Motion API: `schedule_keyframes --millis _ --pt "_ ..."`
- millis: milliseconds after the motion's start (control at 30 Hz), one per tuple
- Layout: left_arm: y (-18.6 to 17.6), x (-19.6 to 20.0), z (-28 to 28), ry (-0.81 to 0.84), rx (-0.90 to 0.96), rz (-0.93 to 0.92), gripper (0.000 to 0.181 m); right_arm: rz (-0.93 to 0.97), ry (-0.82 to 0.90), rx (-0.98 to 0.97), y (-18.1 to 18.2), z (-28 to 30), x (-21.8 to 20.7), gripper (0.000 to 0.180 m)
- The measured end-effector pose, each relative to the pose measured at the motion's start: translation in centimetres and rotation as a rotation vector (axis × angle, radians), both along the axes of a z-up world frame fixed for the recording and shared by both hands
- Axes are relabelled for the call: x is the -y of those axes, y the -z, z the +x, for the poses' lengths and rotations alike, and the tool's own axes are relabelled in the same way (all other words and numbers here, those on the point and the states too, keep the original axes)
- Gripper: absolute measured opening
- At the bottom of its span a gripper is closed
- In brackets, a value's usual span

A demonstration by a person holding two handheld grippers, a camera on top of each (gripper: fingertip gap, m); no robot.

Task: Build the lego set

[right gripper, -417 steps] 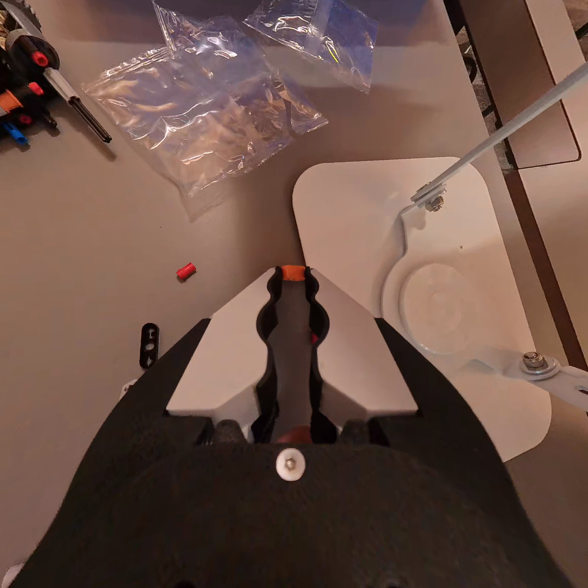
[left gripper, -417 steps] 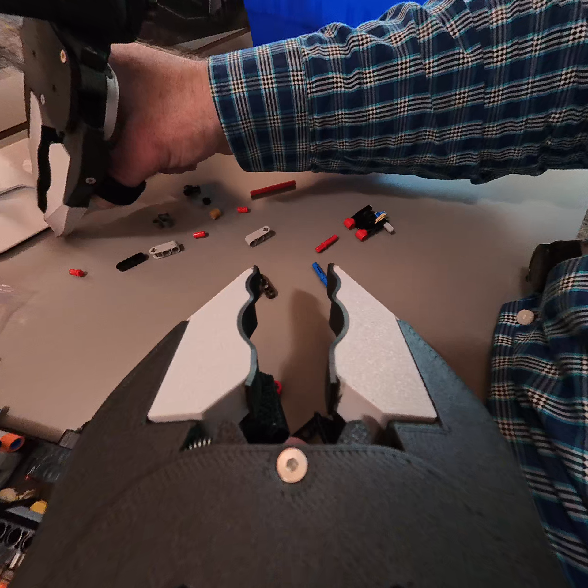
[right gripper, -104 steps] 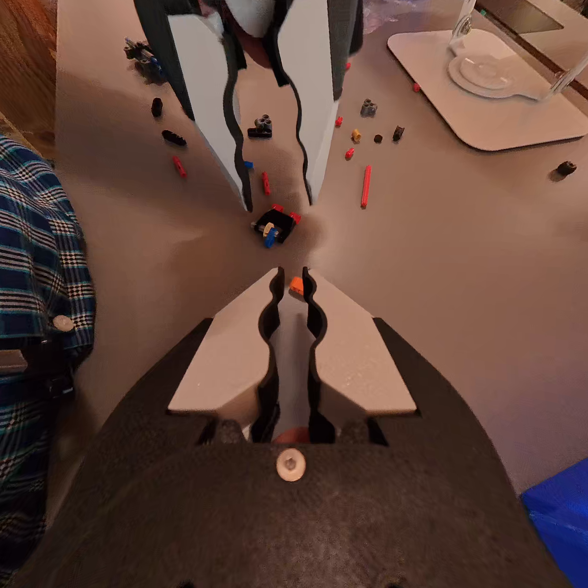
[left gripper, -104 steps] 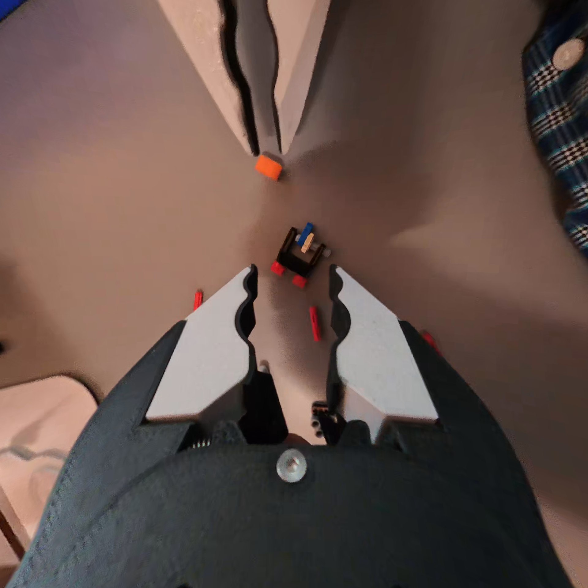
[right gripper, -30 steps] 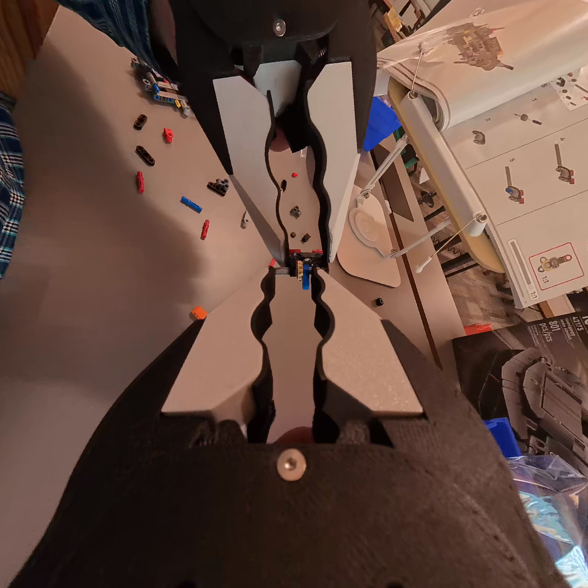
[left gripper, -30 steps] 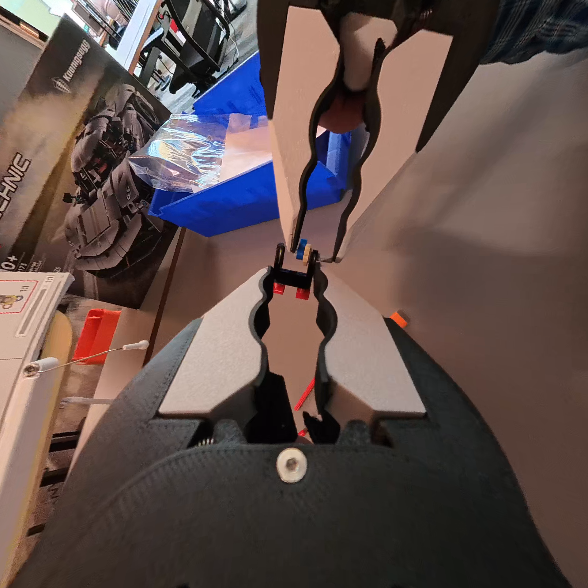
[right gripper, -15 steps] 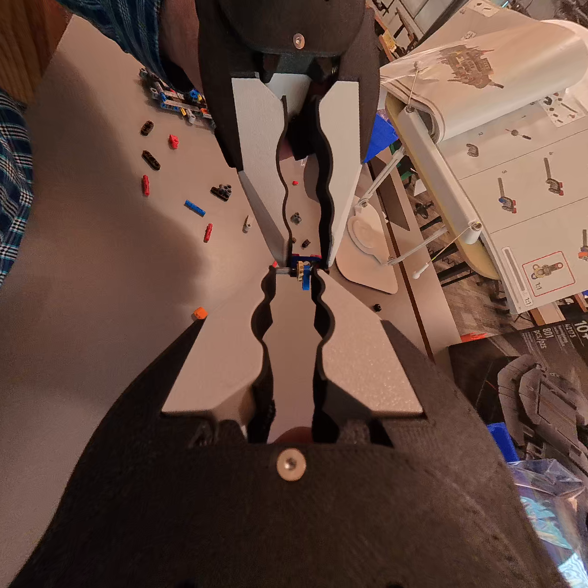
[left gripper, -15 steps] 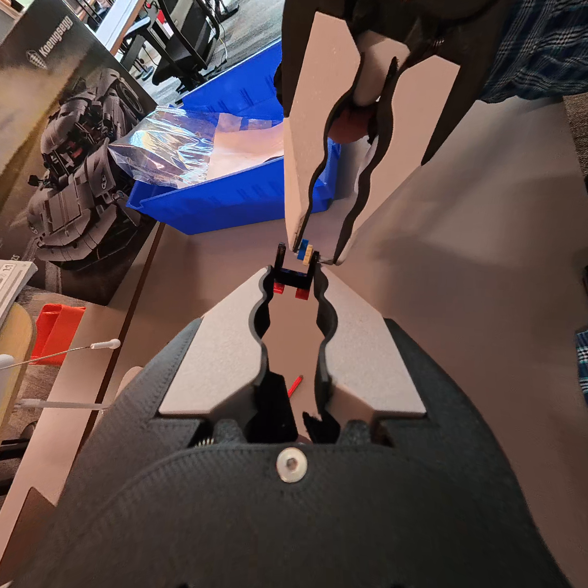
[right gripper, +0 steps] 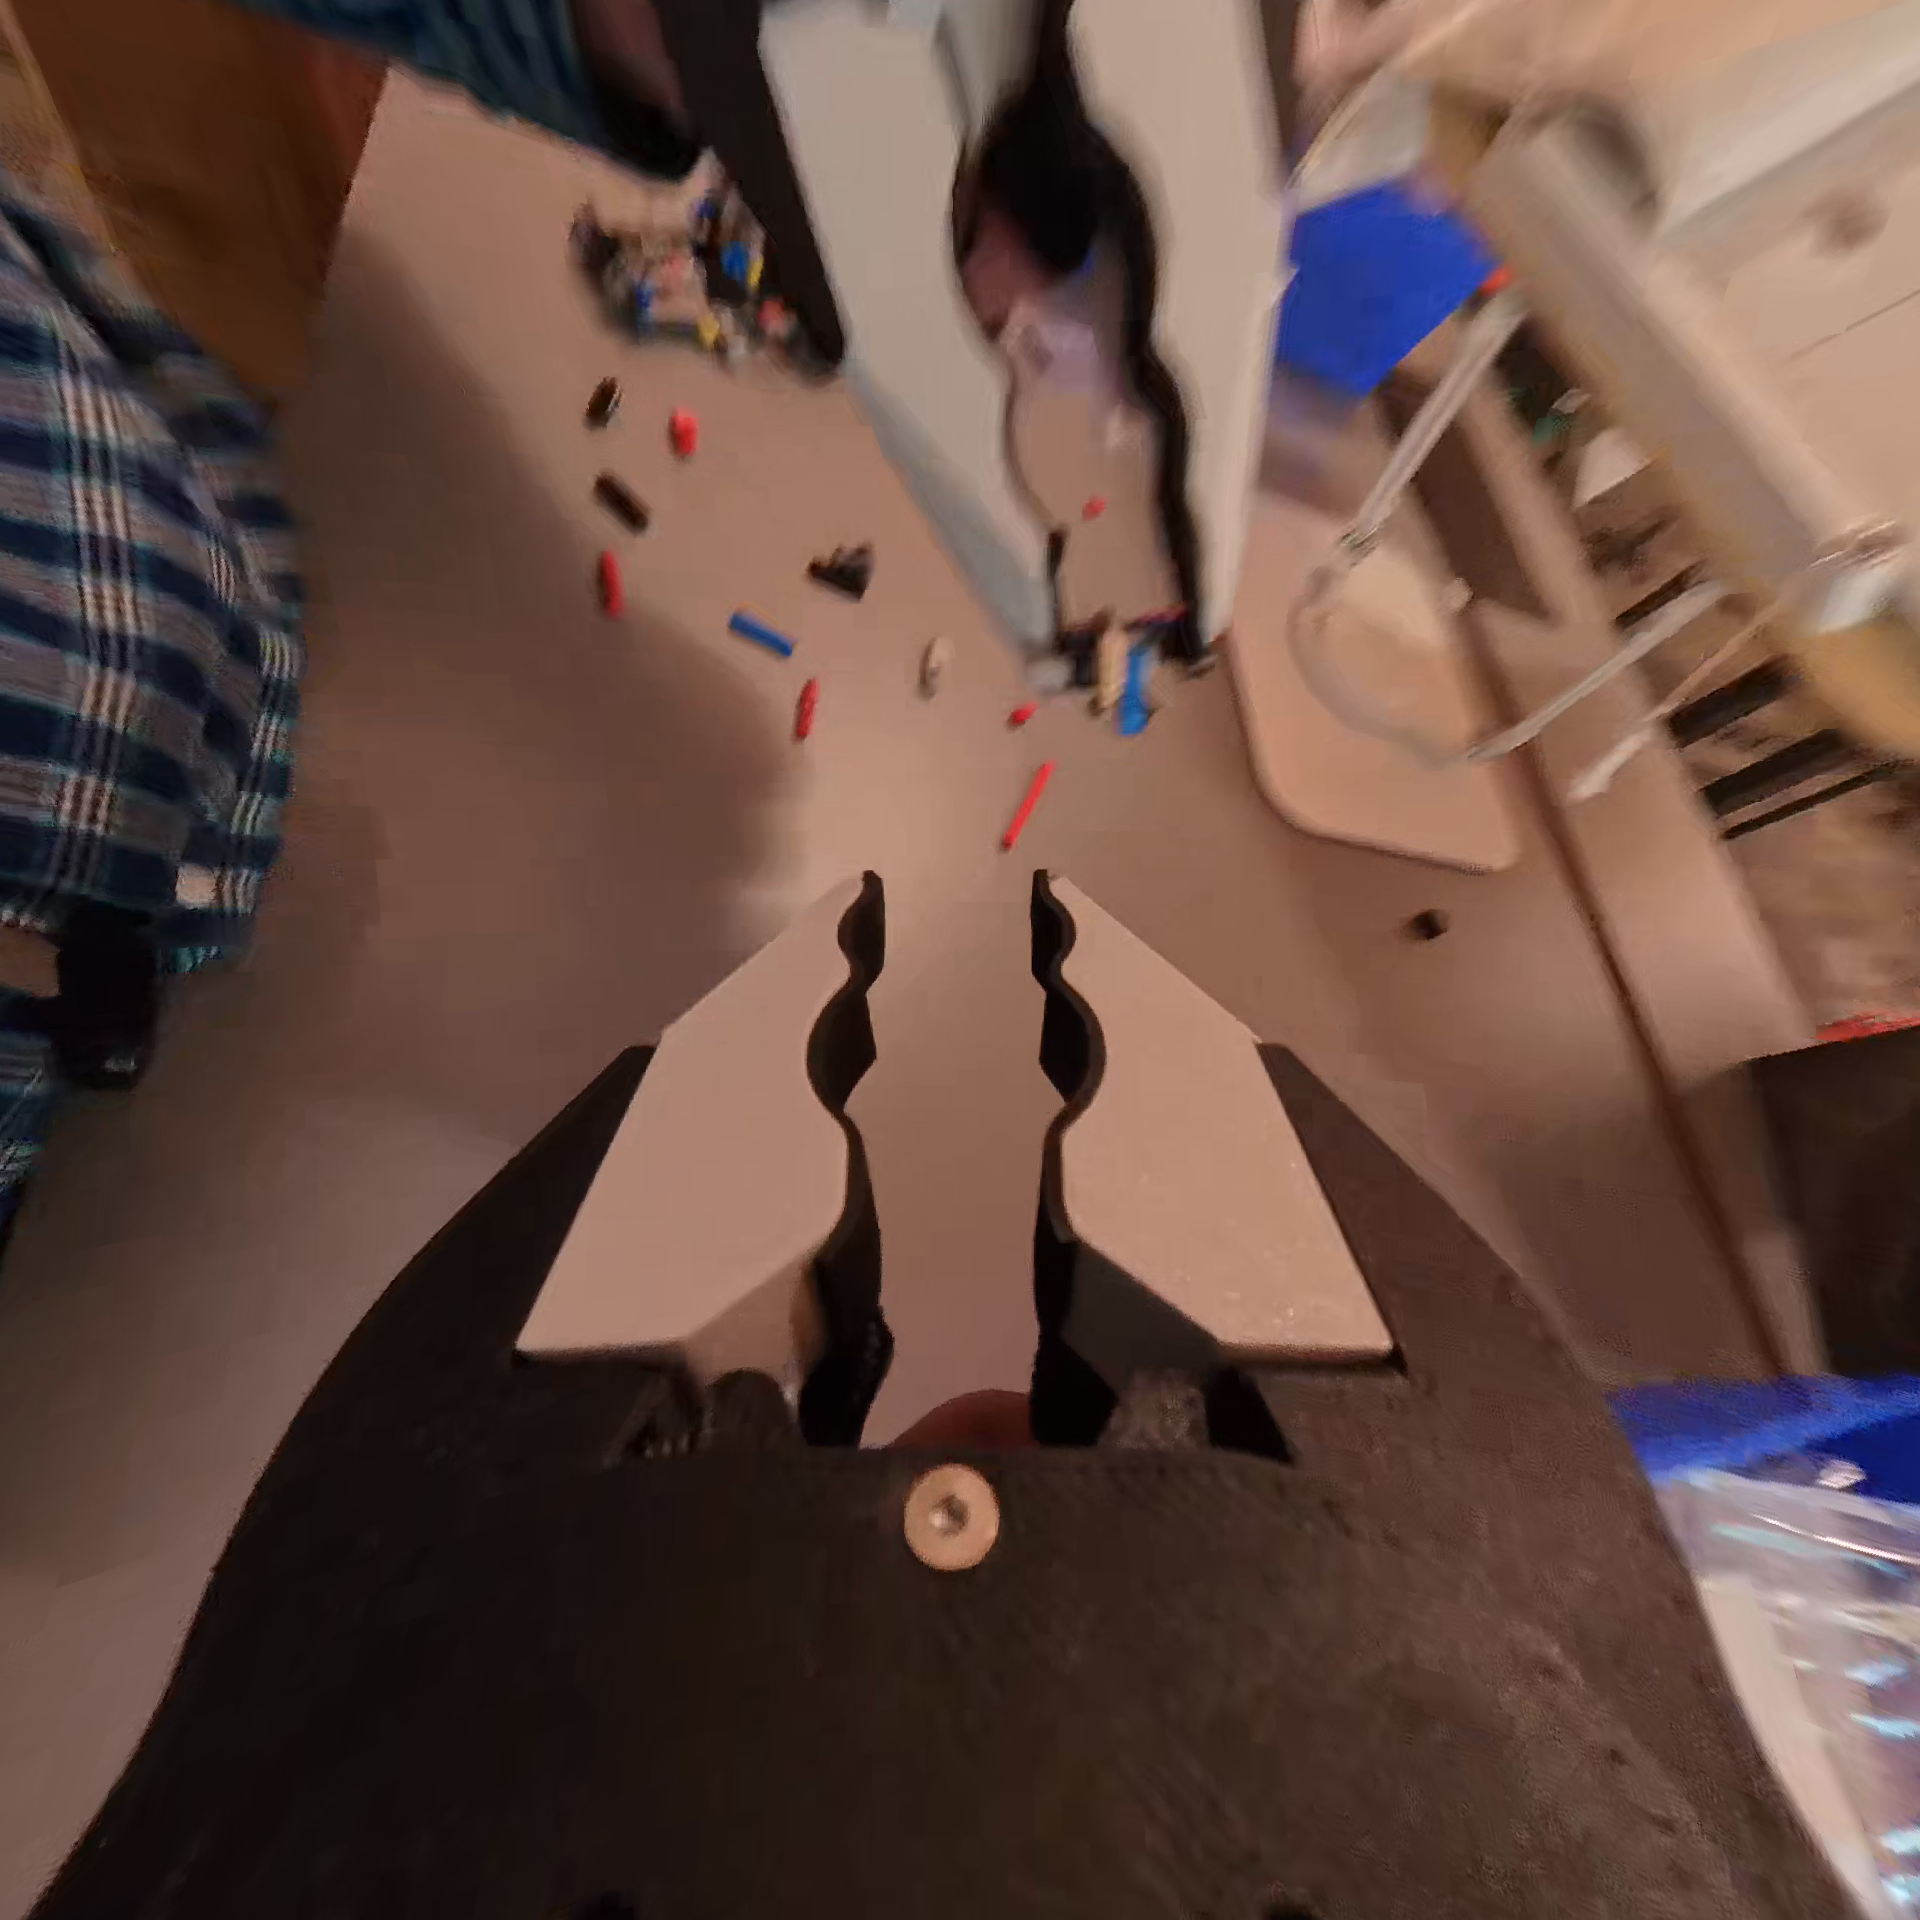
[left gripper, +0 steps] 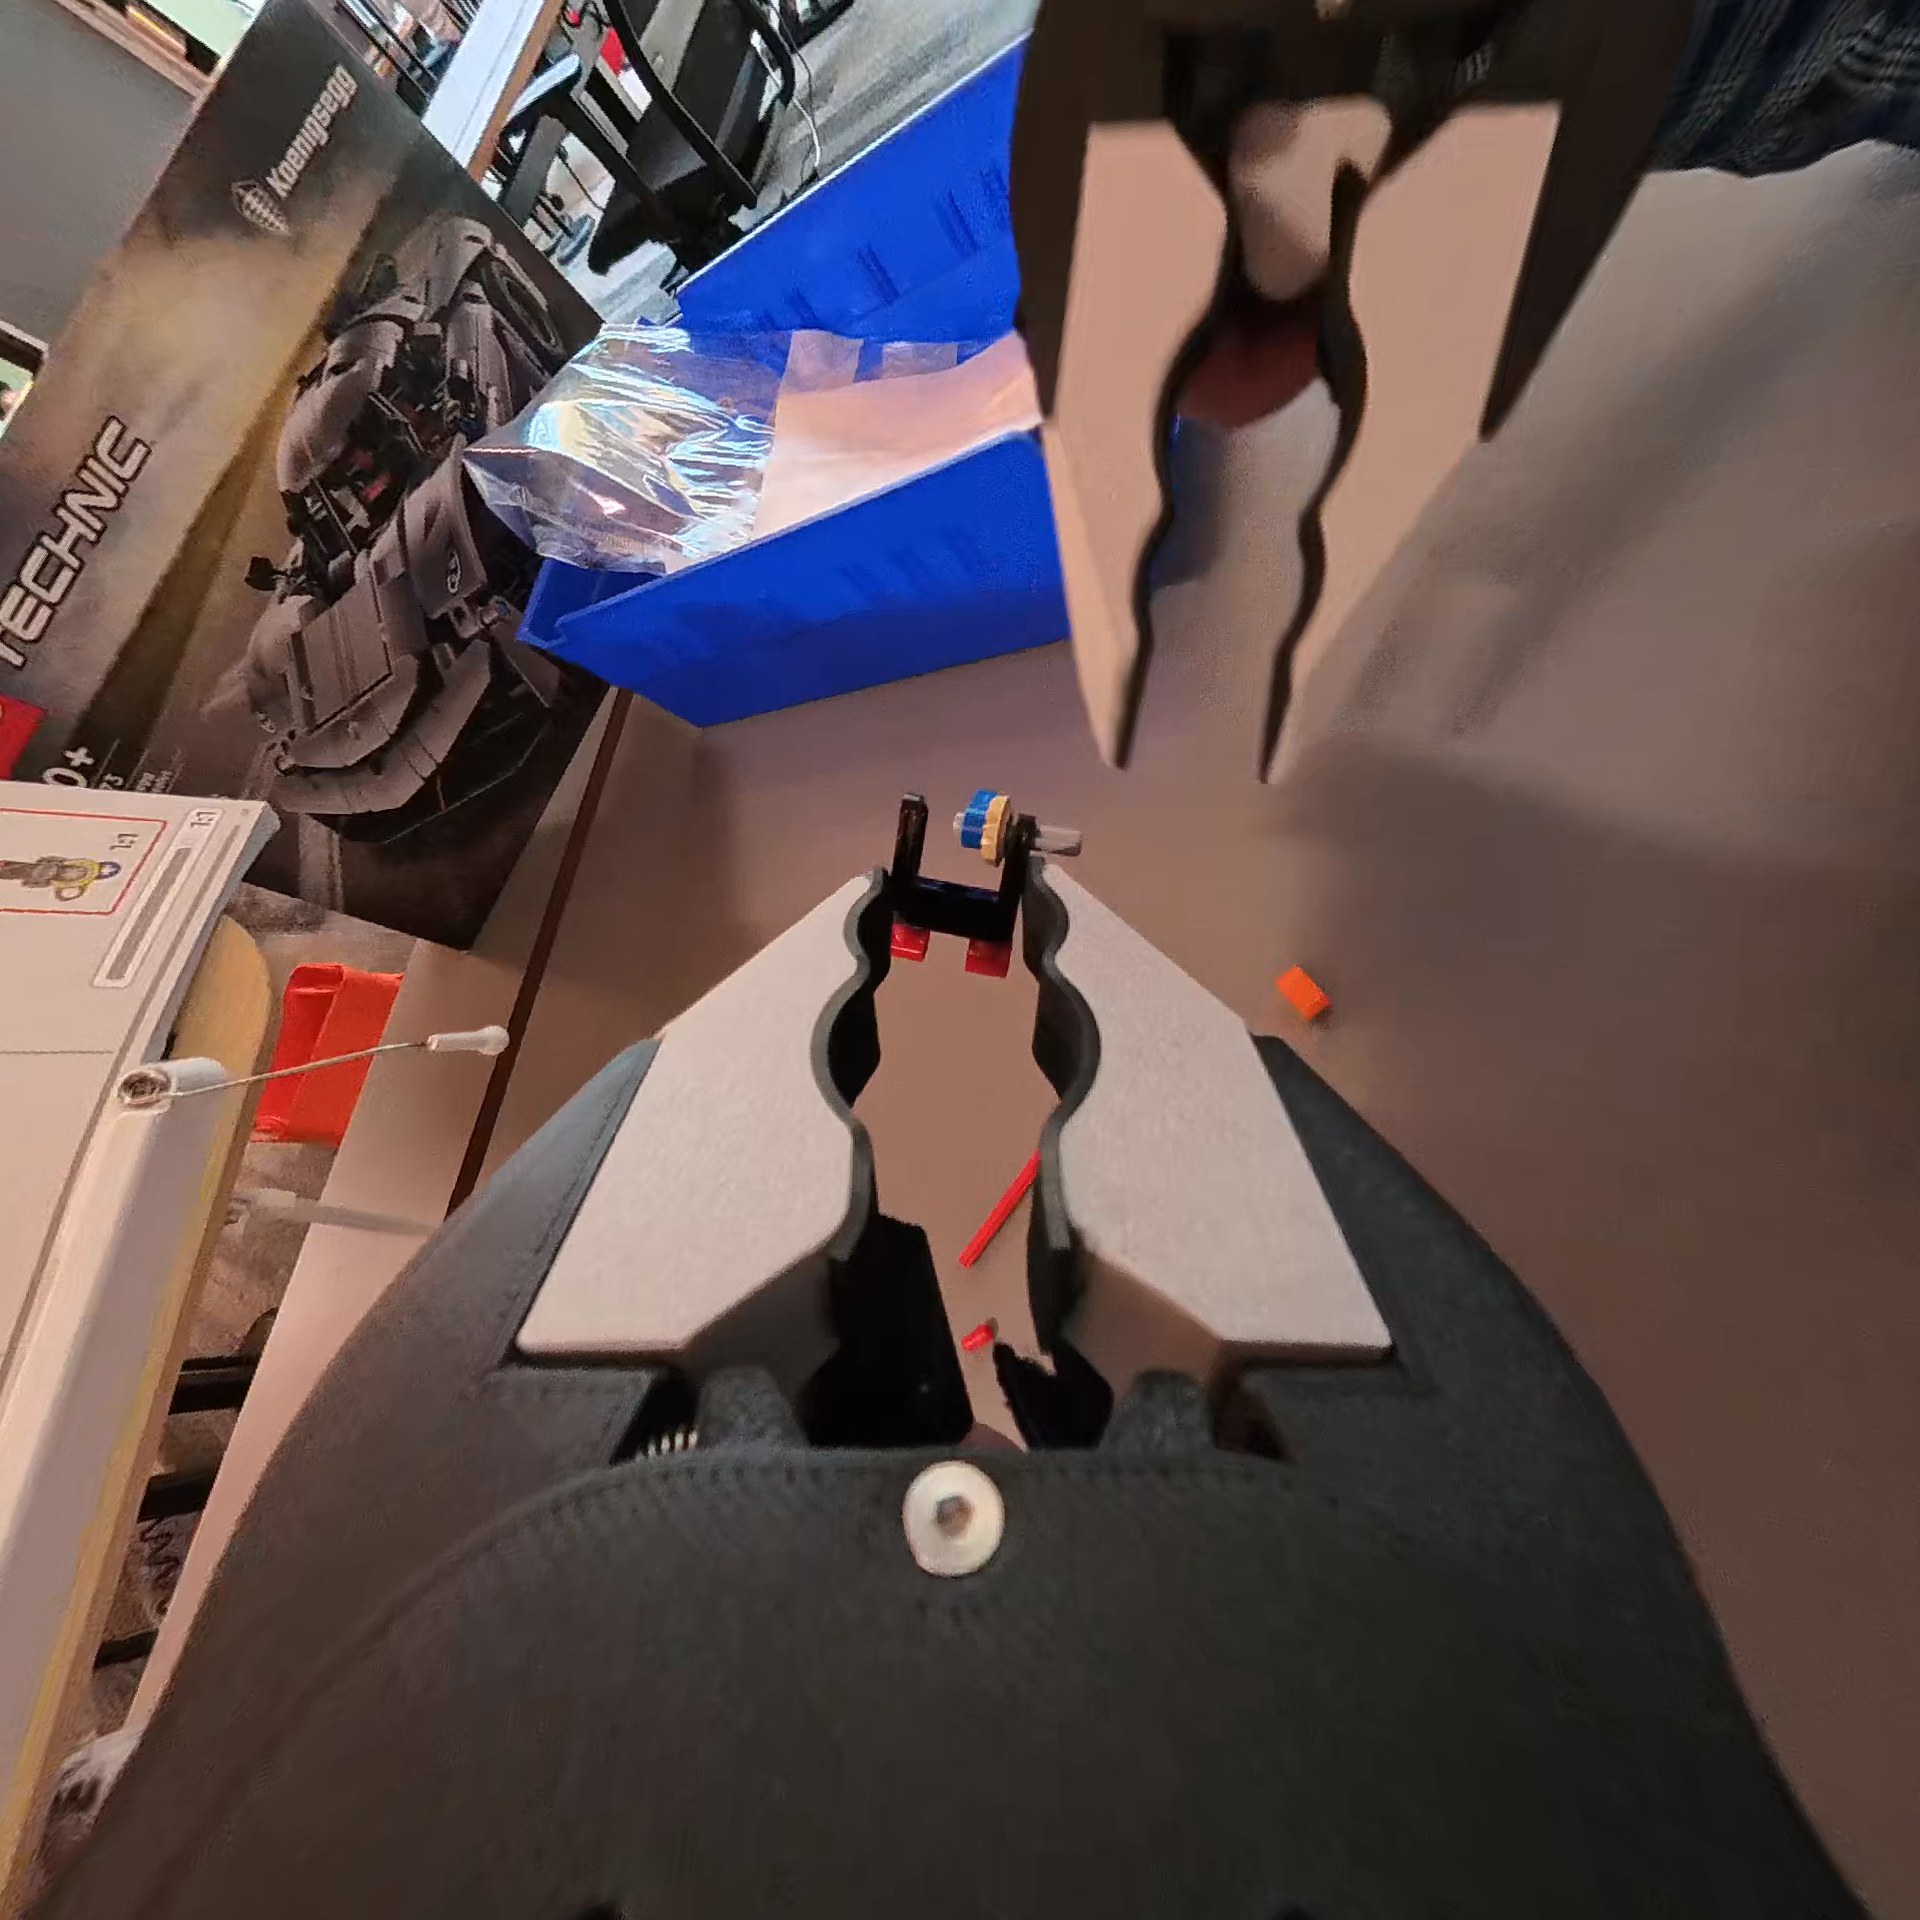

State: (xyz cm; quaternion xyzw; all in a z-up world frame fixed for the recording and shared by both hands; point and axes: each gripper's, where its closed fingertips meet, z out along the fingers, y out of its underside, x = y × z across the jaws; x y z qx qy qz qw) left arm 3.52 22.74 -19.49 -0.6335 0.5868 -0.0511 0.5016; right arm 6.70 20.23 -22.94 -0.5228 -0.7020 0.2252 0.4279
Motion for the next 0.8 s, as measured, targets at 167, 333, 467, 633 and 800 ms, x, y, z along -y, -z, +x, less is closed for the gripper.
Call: schedule_keyframes --millis 167,333,467,633,800 --pt "0.3 0.5 -0.8 0.01 -0.011 -0.004 0.023 -0.061 -0.028 0.167 5.2 -1.0 0.7 0.024" --pt "0.4 1.2 -1.4 0.032 -0.009 -0.011 0.022 -0.073 -0.033 0.286 8.3 -1.1 0.2 0.017" --pt "0.5 1.2 -2.0 0.032 -0.003 -0.017 0.023 -0.077 -0.043 0.332 9.6 -1.4 0.2 0.019" --pt "0.6 1.3 -2.3 0.039 0.001 -0.019 0.022 -0.101 -0.064 0.329 9.8 -1.9 0.3 0.011" --pt "0.4 1.1 -2.6 0.038 0.006 -0.011 0.023 -0.161 -0.074 0.315 9.8 -2.1 0.5 0.007"
